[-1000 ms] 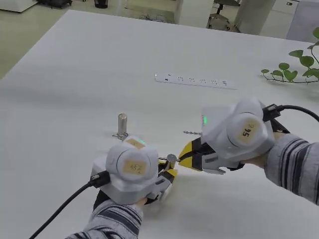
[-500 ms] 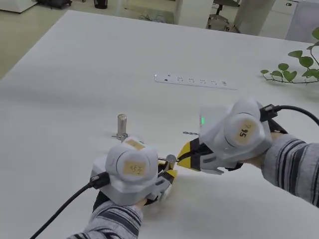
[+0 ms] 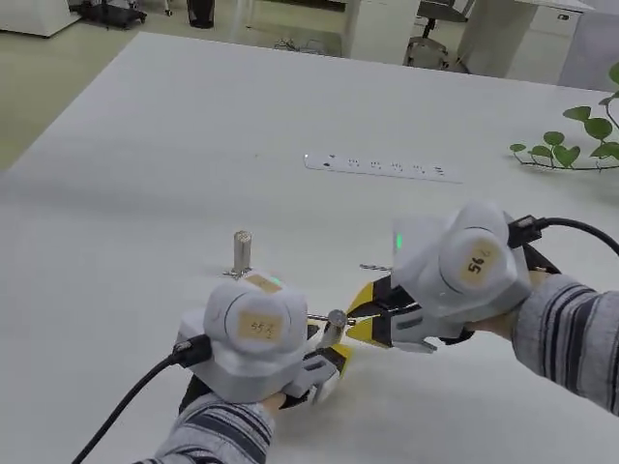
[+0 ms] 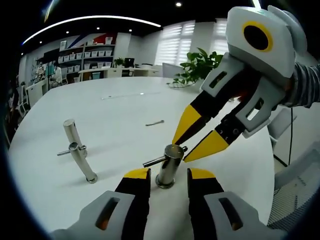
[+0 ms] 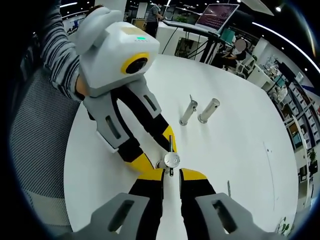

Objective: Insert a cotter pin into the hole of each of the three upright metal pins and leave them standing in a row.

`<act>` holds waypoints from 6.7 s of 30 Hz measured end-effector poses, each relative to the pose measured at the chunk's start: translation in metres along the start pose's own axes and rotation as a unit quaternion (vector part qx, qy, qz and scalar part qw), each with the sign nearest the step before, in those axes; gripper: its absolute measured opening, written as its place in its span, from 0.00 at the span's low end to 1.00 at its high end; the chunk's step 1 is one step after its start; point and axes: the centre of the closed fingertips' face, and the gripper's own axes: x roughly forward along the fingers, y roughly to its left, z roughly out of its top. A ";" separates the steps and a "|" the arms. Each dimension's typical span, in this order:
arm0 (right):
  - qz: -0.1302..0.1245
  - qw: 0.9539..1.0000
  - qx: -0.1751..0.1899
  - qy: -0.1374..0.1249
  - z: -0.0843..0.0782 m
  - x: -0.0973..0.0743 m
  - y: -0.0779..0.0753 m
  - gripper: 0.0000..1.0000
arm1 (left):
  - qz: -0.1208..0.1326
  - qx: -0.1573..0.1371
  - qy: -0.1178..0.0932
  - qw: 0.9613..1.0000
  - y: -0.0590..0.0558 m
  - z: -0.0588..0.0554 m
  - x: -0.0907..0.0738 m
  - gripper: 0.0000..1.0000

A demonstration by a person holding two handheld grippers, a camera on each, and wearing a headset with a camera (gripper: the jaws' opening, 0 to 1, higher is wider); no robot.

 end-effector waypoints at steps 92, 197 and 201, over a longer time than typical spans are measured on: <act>0.091 0.994 0.065 0.008 0.001 0.027 -0.040 0.08 | 0.020 0.034 -0.034 0.999 0.021 0.022 -0.073 0.99; -0.050 0.970 0.222 -0.080 0.021 0.050 -0.107 0.08 | 0.031 0.020 -0.056 0.998 0.027 0.030 -0.077 0.98; -0.057 0.970 0.224 -0.075 0.011 0.039 -0.107 0.08 | 0.031 0.021 -0.055 0.998 0.027 0.030 -0.076 0.98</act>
